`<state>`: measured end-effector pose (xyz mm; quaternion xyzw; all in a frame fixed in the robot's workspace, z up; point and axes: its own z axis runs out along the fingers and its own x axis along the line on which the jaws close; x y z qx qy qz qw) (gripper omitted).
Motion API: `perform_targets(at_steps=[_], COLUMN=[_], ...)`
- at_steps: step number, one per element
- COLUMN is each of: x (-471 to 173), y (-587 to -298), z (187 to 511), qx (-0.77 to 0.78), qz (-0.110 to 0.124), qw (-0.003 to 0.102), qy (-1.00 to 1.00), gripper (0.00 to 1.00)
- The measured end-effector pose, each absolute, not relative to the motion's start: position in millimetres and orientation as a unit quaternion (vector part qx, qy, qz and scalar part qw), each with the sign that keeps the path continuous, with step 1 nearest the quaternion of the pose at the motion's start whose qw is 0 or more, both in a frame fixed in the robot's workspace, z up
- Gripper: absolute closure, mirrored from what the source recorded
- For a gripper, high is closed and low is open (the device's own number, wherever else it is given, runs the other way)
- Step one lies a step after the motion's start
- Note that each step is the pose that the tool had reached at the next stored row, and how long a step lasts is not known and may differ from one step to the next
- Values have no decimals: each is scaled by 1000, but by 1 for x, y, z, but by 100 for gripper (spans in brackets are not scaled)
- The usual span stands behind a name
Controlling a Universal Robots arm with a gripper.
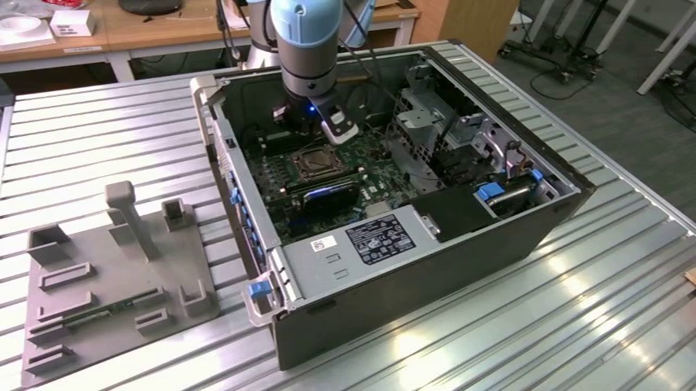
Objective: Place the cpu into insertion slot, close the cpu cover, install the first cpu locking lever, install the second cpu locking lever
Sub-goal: 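Install the first cpu locking lever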
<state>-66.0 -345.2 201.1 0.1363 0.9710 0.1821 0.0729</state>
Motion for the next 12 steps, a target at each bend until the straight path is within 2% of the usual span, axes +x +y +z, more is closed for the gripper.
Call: perform_targets(at_steps=[12], x=[-66], y=[-343], z=[201], qx=[136], qz=[182], qw=[73], qy=[971], gripper=[89])
